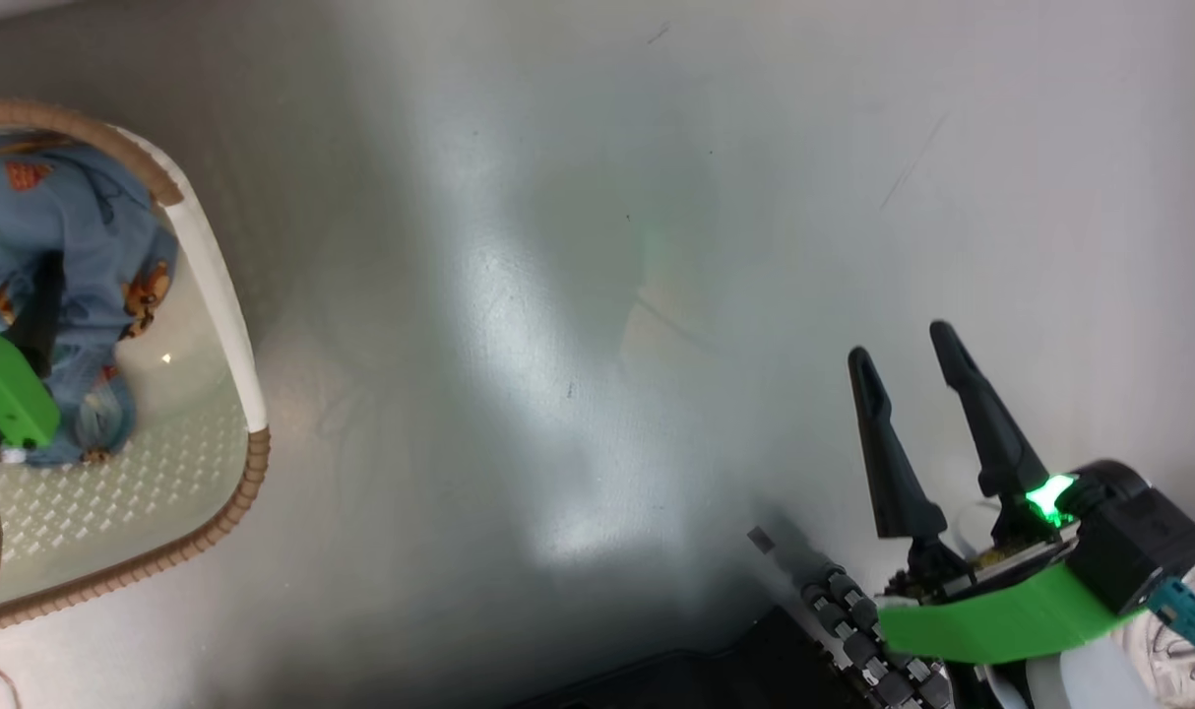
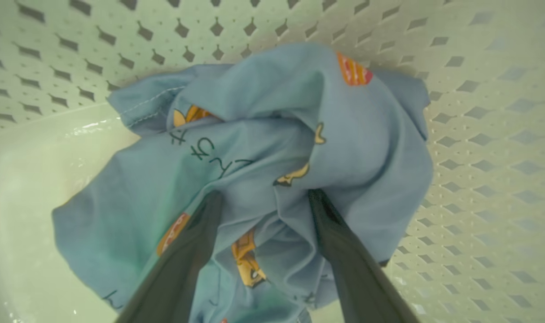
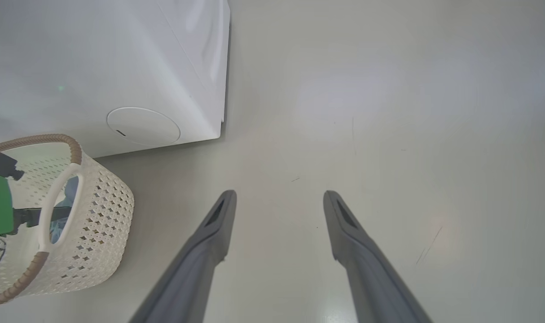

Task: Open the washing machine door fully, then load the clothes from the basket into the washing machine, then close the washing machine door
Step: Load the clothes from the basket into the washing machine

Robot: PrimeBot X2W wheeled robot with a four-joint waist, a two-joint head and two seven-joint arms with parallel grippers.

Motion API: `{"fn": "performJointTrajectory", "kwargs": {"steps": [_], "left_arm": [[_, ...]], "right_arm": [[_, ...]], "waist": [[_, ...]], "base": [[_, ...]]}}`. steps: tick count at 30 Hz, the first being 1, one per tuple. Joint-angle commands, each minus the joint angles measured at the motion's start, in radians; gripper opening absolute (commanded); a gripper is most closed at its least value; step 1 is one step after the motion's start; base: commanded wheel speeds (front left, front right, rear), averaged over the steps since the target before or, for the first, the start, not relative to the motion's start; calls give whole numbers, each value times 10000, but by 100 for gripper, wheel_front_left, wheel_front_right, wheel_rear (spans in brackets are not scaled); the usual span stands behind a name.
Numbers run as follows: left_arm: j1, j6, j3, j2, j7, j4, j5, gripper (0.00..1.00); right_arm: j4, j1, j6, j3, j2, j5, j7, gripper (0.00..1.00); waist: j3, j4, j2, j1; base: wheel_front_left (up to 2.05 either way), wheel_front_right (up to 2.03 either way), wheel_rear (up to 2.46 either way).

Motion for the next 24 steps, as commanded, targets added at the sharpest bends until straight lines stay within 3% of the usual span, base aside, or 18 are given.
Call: {"fn": "performJointTrajectory", "kwargs": {"steps": [1,2,3,4,5,6,24], "left_arm": [[34,-31,95,363,115,78,-68,100],[-15,-31,24,341,173,106,-111,100],[-58,-31,-39,319,230,150,-157,87],[-97,-31,-122,296,315,188,-186,42],[-140,-31,-198,281,347,201,-206,6],[-184,-31,-289,279,343,205,-196,0],[137,-31,-699,507,-1420,-90,-664,0]], "right_arm": [[-192,605,62,203,-50,169,-46,100],[-202,634,62,187,-50,166,-46,100],[-212,650,62,175,-50,167,-46,100],[-222,655,62,167,-50,163,-46,100],[-233,655,62,164,-50,167,-46,100],[-244,644,62,166,-50,172,-46,100],[42,-620,62,351,-50,300,-46,100]], "waist": [[-28,8,-1,0],[-37,12,-1,0],[-46,11,-1,0],[-56,7,-1,0],[-62,5,-1,0],[-67,2,-1,0],[-849,171,-1,0]], "base": [[0,0,0],[0,0,0],[0,0,0],[0,0,0],[0,0,0],[0,0,0],[0,0,0]]}}
